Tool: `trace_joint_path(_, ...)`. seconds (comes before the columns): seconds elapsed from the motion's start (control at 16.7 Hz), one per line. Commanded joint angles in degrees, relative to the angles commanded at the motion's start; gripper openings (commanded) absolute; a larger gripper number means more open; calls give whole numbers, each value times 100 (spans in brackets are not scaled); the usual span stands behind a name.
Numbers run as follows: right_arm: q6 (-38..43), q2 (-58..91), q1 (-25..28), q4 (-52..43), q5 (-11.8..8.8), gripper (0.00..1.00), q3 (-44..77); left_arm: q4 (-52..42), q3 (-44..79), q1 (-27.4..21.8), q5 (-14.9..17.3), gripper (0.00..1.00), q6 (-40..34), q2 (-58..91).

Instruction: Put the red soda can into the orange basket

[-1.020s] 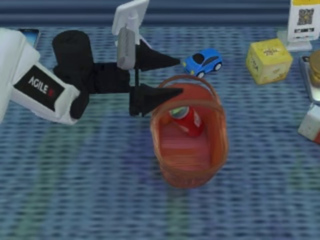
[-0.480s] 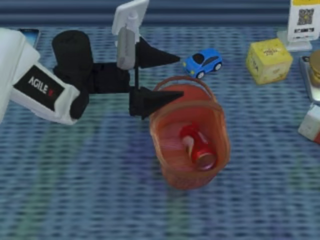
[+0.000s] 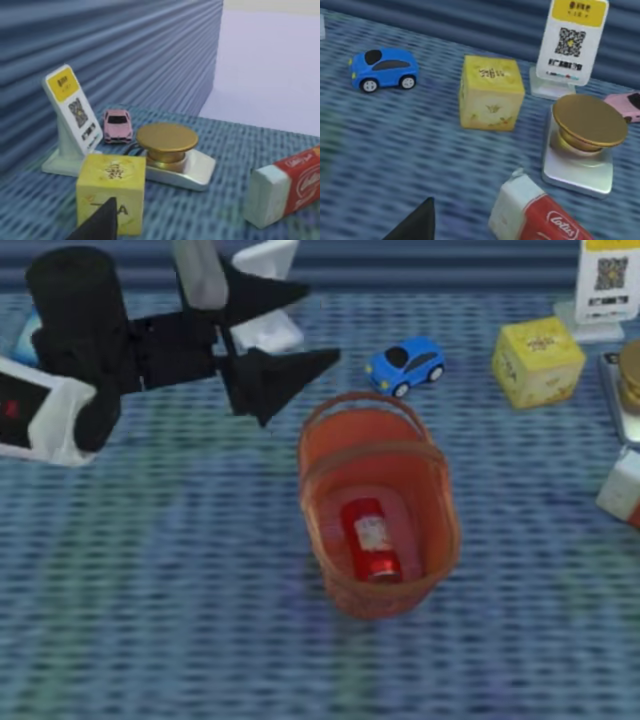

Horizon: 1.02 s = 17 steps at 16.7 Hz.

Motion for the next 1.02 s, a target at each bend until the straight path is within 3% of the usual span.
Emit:
trace_joint_path(0.72,-3159,7400,2023,-4460,62,100,7407,-3406,-3702,1084,-3845,100,-284,-7306)
trace_joint_path(1.02,-4224,9917,2718,-6045,57,100,9898,-4546,-5117,1392,-5204,100,-122,-10050)
